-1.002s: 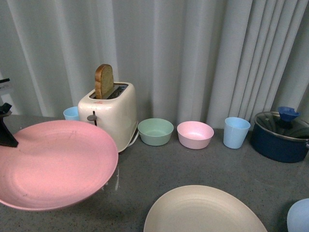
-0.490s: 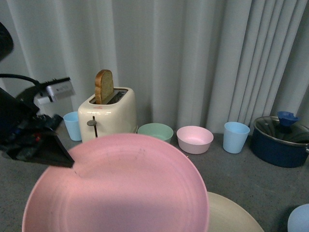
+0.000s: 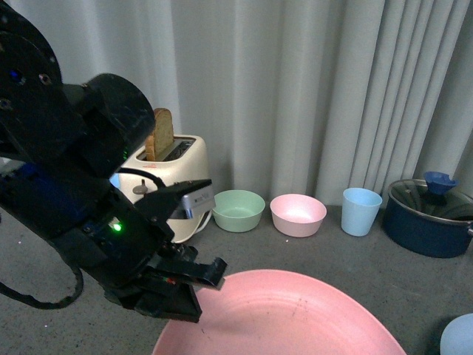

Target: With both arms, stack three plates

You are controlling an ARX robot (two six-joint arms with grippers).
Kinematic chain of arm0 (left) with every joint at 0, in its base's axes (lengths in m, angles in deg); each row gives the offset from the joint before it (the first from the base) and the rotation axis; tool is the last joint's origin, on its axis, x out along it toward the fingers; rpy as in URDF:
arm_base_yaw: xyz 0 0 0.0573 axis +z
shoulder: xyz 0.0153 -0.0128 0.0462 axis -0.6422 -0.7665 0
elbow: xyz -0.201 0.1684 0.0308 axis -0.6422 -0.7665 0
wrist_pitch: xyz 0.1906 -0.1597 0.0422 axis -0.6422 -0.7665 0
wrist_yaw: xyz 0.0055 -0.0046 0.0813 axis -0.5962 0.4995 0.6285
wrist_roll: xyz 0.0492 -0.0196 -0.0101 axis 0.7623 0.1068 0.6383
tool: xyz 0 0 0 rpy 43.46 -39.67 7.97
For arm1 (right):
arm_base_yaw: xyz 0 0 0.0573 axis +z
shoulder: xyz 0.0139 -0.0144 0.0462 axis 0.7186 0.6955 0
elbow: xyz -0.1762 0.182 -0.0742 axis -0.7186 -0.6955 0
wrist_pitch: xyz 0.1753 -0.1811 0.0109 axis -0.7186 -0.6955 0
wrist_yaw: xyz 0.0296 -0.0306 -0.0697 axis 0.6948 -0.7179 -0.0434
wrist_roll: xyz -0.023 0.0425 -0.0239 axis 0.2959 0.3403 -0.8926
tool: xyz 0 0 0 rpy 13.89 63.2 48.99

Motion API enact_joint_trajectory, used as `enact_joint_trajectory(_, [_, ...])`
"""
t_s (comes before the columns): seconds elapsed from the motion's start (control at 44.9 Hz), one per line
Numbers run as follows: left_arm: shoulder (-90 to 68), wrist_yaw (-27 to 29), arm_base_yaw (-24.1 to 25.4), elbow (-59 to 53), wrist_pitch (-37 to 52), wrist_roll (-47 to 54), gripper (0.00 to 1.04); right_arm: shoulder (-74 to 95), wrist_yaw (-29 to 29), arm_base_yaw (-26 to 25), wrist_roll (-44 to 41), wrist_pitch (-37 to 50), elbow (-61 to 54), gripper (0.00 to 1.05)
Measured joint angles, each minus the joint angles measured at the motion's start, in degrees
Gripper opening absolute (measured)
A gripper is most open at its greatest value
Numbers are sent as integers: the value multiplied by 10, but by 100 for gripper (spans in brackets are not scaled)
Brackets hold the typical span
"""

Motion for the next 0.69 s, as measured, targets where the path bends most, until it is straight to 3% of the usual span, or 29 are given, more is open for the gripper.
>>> enact_joint_trajectory(0.401, [-59,41,-61,42,23,-57,3,0,0,0,0,0,0,97])
enact_joint_trajectory(0.69, [-118,82,-70,105,26,-68,3,0,0,0,0,0,0,97])
